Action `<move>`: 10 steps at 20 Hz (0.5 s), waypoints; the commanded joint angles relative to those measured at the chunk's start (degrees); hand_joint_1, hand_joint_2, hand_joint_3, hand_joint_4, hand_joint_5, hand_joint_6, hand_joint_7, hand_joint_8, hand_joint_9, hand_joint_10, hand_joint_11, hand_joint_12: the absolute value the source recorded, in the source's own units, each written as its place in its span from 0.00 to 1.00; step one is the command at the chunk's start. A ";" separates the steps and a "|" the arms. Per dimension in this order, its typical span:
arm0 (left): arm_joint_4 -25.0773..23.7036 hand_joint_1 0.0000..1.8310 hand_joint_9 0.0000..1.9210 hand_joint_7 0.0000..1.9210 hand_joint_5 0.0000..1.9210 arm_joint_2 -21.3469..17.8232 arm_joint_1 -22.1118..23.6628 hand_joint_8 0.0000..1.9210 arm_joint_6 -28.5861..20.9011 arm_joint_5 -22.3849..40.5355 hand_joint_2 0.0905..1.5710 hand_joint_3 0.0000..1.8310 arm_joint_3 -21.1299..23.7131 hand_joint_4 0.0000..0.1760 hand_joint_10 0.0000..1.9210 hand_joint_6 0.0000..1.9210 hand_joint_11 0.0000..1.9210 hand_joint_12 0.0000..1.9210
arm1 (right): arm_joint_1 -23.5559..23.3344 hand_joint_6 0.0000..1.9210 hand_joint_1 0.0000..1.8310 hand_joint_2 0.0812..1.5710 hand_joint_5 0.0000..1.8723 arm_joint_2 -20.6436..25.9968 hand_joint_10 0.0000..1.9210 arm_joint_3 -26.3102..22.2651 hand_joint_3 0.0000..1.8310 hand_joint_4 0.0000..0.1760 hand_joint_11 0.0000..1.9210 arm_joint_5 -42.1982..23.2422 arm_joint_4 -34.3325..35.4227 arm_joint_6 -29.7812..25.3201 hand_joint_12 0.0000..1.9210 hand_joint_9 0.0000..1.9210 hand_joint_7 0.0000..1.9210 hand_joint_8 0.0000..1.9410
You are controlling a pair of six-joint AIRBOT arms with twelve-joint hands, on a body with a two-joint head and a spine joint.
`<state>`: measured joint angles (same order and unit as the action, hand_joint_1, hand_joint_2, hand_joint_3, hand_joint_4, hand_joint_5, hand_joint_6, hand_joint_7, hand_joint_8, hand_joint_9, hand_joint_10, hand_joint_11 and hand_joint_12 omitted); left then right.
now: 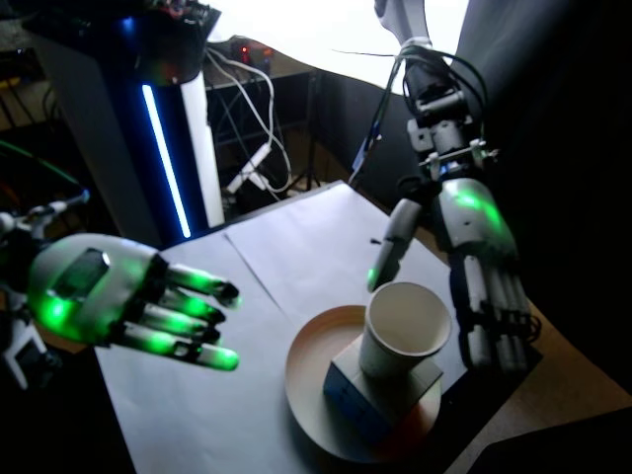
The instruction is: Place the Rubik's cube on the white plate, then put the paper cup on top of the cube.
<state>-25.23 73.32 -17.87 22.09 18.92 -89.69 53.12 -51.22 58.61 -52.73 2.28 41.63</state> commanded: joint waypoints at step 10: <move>5.05 0.37 0.00 0.00 0.00 -12.36 -0.59 0.00 3.61 22.15 0.67 0.00 10.83 0.92 0.00 0.00 0.00 0.00 | -0.38 0.67 0.50 0.83 0.05 2.45 0.77 -1.59 0.00 0.00 0.01 -9.74 0.73 -0.21 1.00 0.10 0.09 0.70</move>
<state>-21.96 60.62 -19.00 25.93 33.95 -78.19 53.12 -48.84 56.95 -54.24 2.35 41.60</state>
